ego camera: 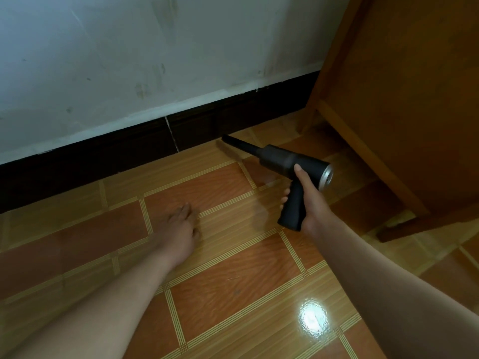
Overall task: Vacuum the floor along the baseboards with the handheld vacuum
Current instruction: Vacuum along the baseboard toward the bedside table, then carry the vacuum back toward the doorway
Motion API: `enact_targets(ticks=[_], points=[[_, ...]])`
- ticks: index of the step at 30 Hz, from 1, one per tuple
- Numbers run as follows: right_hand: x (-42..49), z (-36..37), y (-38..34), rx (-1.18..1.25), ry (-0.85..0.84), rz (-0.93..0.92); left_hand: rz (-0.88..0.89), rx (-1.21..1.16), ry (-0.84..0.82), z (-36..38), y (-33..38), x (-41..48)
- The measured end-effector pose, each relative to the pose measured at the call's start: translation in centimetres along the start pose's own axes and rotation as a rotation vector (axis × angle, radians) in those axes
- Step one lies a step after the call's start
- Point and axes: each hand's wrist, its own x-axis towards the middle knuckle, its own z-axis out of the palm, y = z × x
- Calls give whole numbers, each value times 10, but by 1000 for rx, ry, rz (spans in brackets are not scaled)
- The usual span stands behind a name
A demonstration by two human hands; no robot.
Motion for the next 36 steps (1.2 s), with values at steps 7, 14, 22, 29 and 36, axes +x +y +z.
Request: enact_targets(ticks=[7,14,22,29,36], points=[[-41,5,-36,30,-106,36,-276,-847,76,-78,16,5],[-147,17,-103,15,-105,94,-332,-1193,203,-205,39,-51],[-317,33,-223,11,-145,150,-322,-1364,177,-372,83,-159],[-458,43,-346,3,-185,178,-269,-1455,286,-533,141,-273],[-562,40,-433,-33,-238,188,-270,-1518,378,-636,185,-363]])
